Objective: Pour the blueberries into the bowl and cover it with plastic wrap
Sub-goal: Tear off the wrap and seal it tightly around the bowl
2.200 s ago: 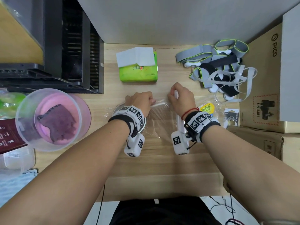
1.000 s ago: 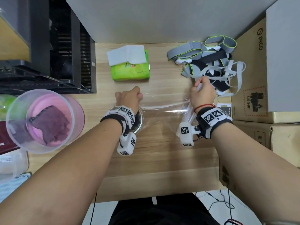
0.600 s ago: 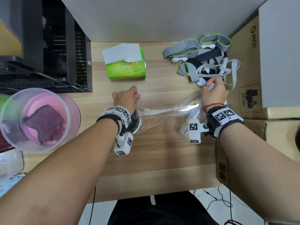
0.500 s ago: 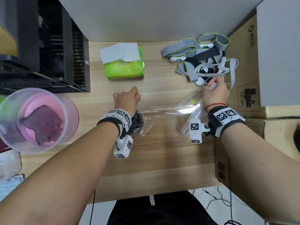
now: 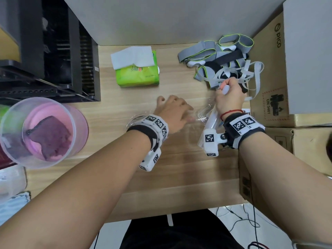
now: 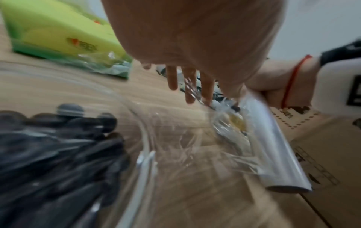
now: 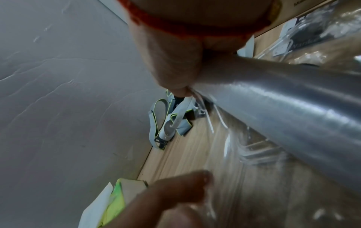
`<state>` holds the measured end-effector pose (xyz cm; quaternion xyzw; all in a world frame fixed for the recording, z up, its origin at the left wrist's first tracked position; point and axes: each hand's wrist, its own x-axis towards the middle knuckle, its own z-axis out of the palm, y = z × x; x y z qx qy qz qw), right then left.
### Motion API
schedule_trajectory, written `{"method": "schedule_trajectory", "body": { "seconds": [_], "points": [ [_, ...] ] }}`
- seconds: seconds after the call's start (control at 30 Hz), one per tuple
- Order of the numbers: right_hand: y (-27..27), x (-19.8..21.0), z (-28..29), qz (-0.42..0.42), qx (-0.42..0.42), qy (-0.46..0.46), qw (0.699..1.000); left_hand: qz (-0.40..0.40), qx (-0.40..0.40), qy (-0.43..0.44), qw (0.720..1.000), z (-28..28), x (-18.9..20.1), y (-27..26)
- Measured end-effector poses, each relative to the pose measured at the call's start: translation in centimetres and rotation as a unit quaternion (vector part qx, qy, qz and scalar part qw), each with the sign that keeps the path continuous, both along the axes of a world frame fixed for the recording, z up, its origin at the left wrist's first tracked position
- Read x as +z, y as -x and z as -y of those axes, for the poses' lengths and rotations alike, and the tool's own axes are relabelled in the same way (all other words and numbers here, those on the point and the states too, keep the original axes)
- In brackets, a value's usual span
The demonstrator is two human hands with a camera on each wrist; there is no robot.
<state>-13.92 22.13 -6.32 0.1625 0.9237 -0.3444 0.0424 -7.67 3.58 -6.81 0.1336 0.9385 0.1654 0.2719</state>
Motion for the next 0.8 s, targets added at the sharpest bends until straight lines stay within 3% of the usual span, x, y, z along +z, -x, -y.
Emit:
{"method": "schedule_trajectory", "body": {
  "seconds": [0.1, 0.4, 0.8],
  "points": [
    [0.0, -0.1, -0.5, 0.000, 0.010, -0.007, 1.000, 0.072, -0.040, 0.026, 0.996, -0.6, -0.9, 0.1],
    [-0.2, -0.4, -2.2, 0.021, -0.021, -0.031, 0.999, 0.129, 0.013, -0.008, 0.992, 1.4, -2.8, -0.6],
    [1.0, 0.6, -5.8, 0.025, -0.078, -0.055, 0.995, 0.100, -0.039, 0.039, 0.993, 1.4, -3.0, -0.5]
  ]
}}
